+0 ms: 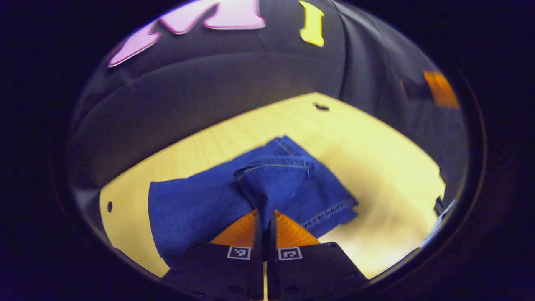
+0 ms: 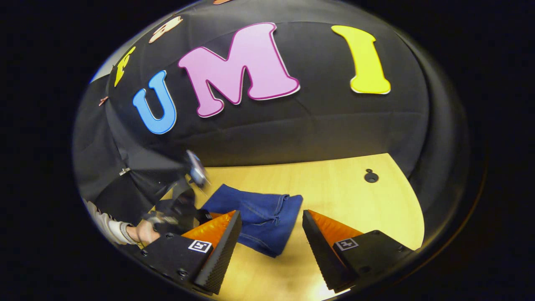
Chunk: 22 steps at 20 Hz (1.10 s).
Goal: Grasp the waist and the cuffs of the jeans and fold them to make the two legs overlap; first hold the waist and fold one-third of the jeans toward the cuffs, then hold the cuffs and fold the remaining one-third in the same direction to finish folding.
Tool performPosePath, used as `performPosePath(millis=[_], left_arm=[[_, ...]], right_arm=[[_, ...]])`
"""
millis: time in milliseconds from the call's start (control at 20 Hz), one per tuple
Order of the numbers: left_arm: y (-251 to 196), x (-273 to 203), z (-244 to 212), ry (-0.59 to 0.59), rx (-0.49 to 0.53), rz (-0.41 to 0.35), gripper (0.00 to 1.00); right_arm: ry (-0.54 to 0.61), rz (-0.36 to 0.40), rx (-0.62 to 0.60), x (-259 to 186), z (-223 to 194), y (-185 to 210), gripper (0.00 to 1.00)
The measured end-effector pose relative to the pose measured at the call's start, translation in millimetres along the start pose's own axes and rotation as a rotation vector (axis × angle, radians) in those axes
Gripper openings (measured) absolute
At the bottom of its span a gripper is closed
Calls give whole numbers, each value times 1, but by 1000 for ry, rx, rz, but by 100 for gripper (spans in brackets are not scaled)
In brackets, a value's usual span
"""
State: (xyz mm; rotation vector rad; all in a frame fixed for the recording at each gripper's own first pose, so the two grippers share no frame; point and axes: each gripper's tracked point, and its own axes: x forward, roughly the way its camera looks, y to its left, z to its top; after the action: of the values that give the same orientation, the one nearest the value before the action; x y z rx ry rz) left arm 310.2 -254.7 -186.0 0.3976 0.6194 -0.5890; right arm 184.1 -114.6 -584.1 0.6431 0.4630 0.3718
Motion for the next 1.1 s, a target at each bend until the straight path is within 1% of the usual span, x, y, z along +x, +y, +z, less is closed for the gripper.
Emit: performPosePath(millis=[50, 100, 150, 200, 250, 300, 350, 400, 450, 500, 650, 750, 800, 950, 1100], left_arm=[[11, -3, 16, -26, 88, 36, 13], [15, 0, 22, -32, 153, 66, 14], [24, -4, 35, -25, 169, 65, 16], [9, -6, 28, -26, 158, 57, 22], [13, -11, 32, -21, 122, 39, 22], [19, -14, 36, -20, 84, 56, 27], [28, -20, 41, -31, 53, 89, 50], [36, -36, 49, -52, 18, 97, 74], [40, -37, 53, -79, -27, 95, 97], [43, -48, 61, -114, -62, 94, 98], [48, -101, 77, -216, -143, 101, 98], [47, -144, 81, -278, -192, 88, 98], [47, -175, 82, -317, -213, 96, 98], [51, -260, 77, -407, -269, 149, 98], [45, -352, 62, -487, -324, 219, 98]], right_arm=[[9, -10, -21, -5, -4, -8, 90], [11, -6, -20, -10, -7, -14, 89], [13, 4, -13, -13, -7, -15, 91], [16, 4, -15, -16, -7, -18, 91], [15, 0, -19, -17, -7, -23, 91], [11, 1, -17, -19, -5, -25, 91], [5, 6, -12, -22, -1, -24, 91], [-3, 14, -6, -25, 3, -22, 91], [-12, 23, -5, -29, 7, -19, 91], [-20, 29, -8, -34, 9, -16, 91], [-46, 45, -36, -56, 16, -3, 92], [-67, 53, -64, -74, 18, 11, 92], [-78, 55, -84, -85, 19, 21, 92], [-140, 61, -112, -123, 30, 54, 92], [-225, 29, -165, -167, 47, 80, 92]])
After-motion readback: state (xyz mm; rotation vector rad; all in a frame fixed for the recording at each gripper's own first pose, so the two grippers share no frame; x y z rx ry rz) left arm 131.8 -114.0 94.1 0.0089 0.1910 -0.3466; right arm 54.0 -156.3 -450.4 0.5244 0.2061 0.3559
